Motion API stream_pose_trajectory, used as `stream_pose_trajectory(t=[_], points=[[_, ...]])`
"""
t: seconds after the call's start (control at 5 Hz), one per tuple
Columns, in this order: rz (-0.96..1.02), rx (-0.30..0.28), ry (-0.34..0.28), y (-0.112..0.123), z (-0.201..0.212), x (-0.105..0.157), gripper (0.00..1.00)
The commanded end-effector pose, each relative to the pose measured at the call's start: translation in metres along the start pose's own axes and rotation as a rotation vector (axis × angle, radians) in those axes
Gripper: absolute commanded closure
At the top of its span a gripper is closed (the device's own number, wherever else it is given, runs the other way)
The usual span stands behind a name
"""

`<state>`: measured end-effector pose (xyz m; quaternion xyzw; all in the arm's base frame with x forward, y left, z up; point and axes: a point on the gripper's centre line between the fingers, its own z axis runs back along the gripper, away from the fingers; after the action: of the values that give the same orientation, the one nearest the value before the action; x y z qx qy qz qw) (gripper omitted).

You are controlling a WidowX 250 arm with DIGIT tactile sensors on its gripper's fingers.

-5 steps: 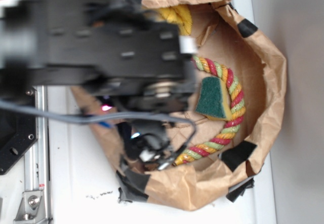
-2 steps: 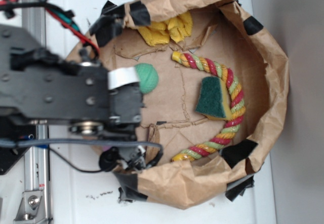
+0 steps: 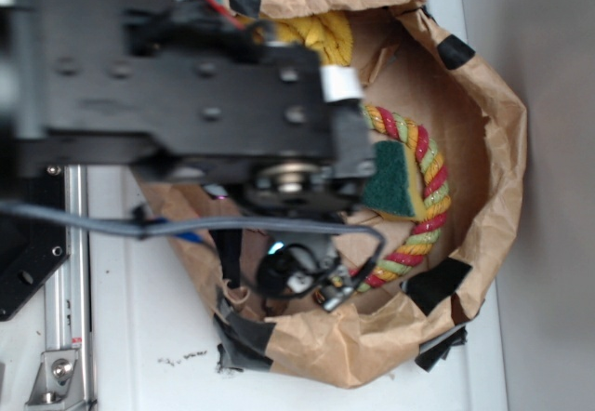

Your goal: Grab the wood chip.

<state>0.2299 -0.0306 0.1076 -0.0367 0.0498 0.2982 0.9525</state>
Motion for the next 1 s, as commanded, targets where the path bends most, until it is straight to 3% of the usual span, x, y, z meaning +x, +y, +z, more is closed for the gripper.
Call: stream_pose_trajectory(t=[0.0, 0.2, 0.4, 0.8], points=[[0.010, -0.028, -0.030, -0.010, -0.026, 0.002, 0.00], [-0.031, -0.090, 0.004, -0.009, -0.040, -0.019, 0.00], [-0.056, -0.113, -0.083, -0.011, -0.059, -0.025, 0.00], [-0.093, -0.113, -0.106, -0.020, -0.078, -0.011, 0.00]])
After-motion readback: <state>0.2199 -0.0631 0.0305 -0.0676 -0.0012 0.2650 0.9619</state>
